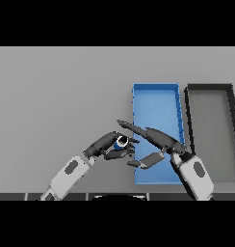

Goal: Pick up the blue pipe and place it into the blue bin.

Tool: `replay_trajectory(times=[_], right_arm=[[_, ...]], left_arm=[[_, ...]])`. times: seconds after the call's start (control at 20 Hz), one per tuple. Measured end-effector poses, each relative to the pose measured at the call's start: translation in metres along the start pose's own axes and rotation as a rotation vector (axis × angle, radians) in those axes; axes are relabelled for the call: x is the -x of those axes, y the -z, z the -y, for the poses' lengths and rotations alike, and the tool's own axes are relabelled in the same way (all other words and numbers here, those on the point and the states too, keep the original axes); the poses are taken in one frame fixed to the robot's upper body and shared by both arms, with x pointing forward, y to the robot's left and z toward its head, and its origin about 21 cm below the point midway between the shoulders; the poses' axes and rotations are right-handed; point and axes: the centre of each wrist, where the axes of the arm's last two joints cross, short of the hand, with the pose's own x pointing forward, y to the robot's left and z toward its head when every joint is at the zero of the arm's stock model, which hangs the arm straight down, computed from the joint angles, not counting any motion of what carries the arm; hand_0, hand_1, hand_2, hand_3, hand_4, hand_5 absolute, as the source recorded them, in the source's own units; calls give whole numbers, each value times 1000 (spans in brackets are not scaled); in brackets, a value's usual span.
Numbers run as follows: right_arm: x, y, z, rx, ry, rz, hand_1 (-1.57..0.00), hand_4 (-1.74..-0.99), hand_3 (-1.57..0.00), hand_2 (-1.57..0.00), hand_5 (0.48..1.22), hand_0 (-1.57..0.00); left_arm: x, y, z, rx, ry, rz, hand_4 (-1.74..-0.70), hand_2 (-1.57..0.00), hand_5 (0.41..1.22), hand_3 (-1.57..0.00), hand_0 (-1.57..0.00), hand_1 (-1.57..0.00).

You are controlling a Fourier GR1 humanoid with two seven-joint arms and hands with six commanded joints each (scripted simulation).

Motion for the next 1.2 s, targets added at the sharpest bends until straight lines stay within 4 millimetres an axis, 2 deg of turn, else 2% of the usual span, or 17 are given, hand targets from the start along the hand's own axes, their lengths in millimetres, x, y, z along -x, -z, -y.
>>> replay_trajectory(times=[0.25, 0.35, 0.4, 0.45, 0.5, 0.55, 0.6, 0.65, 0.7, 0.75, 0.85, 0.95, 1.0, 1.1, 1.2], right_arm=[[-4, 35, 0, -72, -8, -1, 1, -1218, 1, 1, 508, 1], [-6, 50, 1, -101, -12, 20, -84, -1245, -46, -102, 506, -53], [-8, 52, 1, -117, -12, 21, -225, -1294, -161, -237, 509, -181], [-9, 58, 1, -135, -13, 20, -375, -1335, -296, -379, 507, -345], [-8, 62, -1, -154, -15, 10, -534, -1362, -440, -531, 508, -527], [-7, 70, -3, -172, -18, -5, -699, -1430, -635, -739, 522, -718], [-8, 72, -4, -187, -25, 20, -873, -1486, -768, -905, 550, -888], [-7, 71, -6, -207, -1, 55, -1013, -1530, -868, -1038, 606, -1025], [-6, 73, -7, -228, 23, 67, -1124, -1562, -957, -1145, 666, -1134], [-5, 76, -5, -230, 49, 68, -1214, -1526, -1080, -1230, 728, -1221], [0, 76, -5, -238, 104, 103, -1342, -1469, -1257, -1353, 905, -1347], [2, 75, -9, -226, 110, 175, -1425, -1441, -1370, -1431, 1019, -1428], [-2, 73, -11, -232, 59, 200, -1454, -1447, -1410, -1459, 1059, -1456], [-6, 76, -11, -232, 5, 187, -1496, -1465, -1468, -1500, 1118, -1498], [-2, 73, -10, -225, 36, 197, -1523, -1475, -1505, -1525, 1155, -1524]], left_arm=[[2, -4, 3, 13, 11, -4, -1740, -1571, 1221, -1540, -1571, -1571], [1, -3, 2, 19, 11, -11, -1736, -1571, 1221, -1484, -1571, -1571], [1, -4, 4, 26, -11, -8, -1737, -1320, 1221, -1288, -1394, -1326], [1, -5, 0, 21, 42, -16, -1682, -1063, 1221, -1030, -1182, -1078], [1, -5, -2, 55, 111, -104, -1552, -850, 1221, -824, -991, -878], [0, -5, -2, 85, 130, -170, -1480, -680, 1221, -659, -818, -706], [-3, -6, 0, 84, 137, -186, -1533, -686, 1221, -583, -776, -706], [-2, -7, -2, 62, 132, -165, -1574, -863, 1221, -781, -935, -879], [-2, -6, -1, 41, 131, -151, -1607, -969, 1221, -939, -1063, -1017], [0, -4, -2, 27, 107, -145, -1634, -1051, 1221, -1065, -1164, -1128], [3, -5, 2, 17, 43, -130, -1673, -1186, 1221, -1247, -1311, -1287], [4, -6, 3, 5, 8, -92, -1697, -1310, 1221, -1364, -1404, -1390], [2, -1, 3, 9, 2, -81, -1706, -1348, 1221, -1405, -1438, -1426], [2, -1, 0, 14, 1, -80, -1719, -1390, 1221, -1465, -1486, -1478], [2, -5, -1, 10, -3, -91, -1727, -1388, 1221, -1503, -1516, -1512]])
